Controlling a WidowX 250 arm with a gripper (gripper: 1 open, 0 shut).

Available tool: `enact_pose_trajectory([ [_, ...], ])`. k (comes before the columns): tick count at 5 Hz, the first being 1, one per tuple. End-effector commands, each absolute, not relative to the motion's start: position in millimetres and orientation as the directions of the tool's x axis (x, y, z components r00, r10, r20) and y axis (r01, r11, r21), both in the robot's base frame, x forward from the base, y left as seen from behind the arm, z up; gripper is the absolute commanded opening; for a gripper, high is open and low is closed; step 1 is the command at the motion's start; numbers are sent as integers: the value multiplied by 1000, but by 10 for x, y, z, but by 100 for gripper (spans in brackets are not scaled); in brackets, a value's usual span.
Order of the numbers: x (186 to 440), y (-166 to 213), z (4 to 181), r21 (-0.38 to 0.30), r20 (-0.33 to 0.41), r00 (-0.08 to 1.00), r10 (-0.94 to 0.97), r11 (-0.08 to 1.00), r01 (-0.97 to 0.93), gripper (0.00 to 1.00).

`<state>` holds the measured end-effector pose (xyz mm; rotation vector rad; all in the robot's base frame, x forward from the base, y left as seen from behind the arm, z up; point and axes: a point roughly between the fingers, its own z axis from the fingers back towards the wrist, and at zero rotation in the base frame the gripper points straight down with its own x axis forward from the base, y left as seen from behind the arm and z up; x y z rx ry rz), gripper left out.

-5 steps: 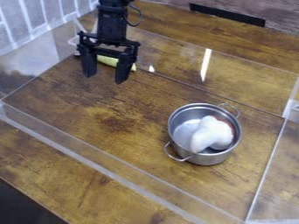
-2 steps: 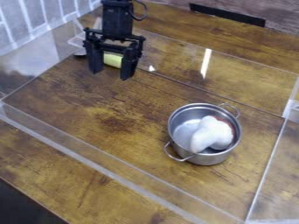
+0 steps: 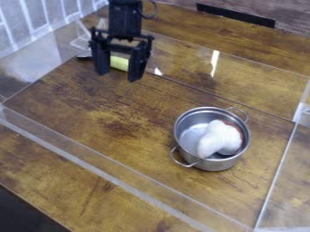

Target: Put the mushroom in the silver pot

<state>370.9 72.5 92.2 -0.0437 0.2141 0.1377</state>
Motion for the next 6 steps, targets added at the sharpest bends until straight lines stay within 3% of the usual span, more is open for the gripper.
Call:
enact_pose_trajectory([
  [1, 3653, 823, 1306, -34, -127, 991, 33, 999, -38, 100],
  [3, 3550, 856, 1297, -54, -114, 989, -95, 995, 89, 100],
  [6, 3517, 626, 1383, -77, -97, 995, -27, 997, 20, 100],
])
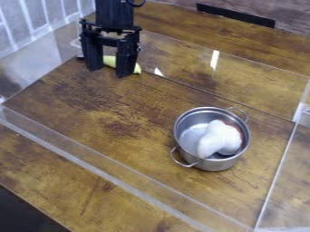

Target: Put the mushroom in the silver pot

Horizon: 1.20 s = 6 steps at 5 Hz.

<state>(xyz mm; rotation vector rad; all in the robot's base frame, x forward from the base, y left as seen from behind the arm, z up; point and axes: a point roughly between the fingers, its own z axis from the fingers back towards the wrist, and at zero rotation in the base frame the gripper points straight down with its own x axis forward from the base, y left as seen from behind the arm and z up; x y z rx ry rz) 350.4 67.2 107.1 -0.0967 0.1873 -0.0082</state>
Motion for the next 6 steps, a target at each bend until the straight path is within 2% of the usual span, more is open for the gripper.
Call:
enact_pose_trajectory([
  [1, 3495, 536, 1376, -82, -95, 995, -36, 996, 28, 100],
  [4, 3677, 583, 1292, -67, -77, 996, -36, 997, 31, 100],
  [6, 3649, 689, 1283, -56, -62, 997, -46, 998, 43, 100],
])
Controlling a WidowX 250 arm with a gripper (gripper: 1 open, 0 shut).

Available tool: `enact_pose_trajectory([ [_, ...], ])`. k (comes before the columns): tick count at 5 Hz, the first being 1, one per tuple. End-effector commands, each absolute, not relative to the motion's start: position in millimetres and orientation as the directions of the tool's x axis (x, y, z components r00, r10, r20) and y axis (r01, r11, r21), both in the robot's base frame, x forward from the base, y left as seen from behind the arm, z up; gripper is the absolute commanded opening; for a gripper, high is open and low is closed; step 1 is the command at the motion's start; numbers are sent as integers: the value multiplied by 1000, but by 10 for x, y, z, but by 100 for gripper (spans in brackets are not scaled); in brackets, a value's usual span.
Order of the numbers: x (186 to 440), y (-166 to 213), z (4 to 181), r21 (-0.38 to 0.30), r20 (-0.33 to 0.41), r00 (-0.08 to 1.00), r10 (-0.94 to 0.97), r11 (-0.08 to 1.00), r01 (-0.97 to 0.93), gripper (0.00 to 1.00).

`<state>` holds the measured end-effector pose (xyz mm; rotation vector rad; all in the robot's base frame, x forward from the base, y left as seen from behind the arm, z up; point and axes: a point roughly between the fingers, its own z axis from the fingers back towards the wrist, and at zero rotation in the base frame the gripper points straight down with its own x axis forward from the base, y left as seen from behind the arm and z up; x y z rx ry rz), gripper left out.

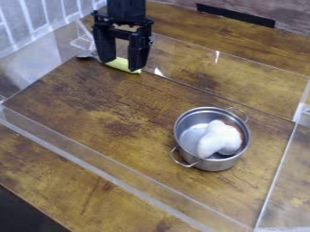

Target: Put the mushroom in the silver pot

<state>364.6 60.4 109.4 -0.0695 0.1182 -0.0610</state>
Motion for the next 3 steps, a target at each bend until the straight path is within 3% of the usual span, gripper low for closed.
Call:
enact_pose_trajectory([
  [1, 3642, 690, 1267, -47, -59, 994, -95, 995, 93, 100],
  [3, 3674, 718, 1355, -44, -49, 997, -65, 997, 63, 100],
])
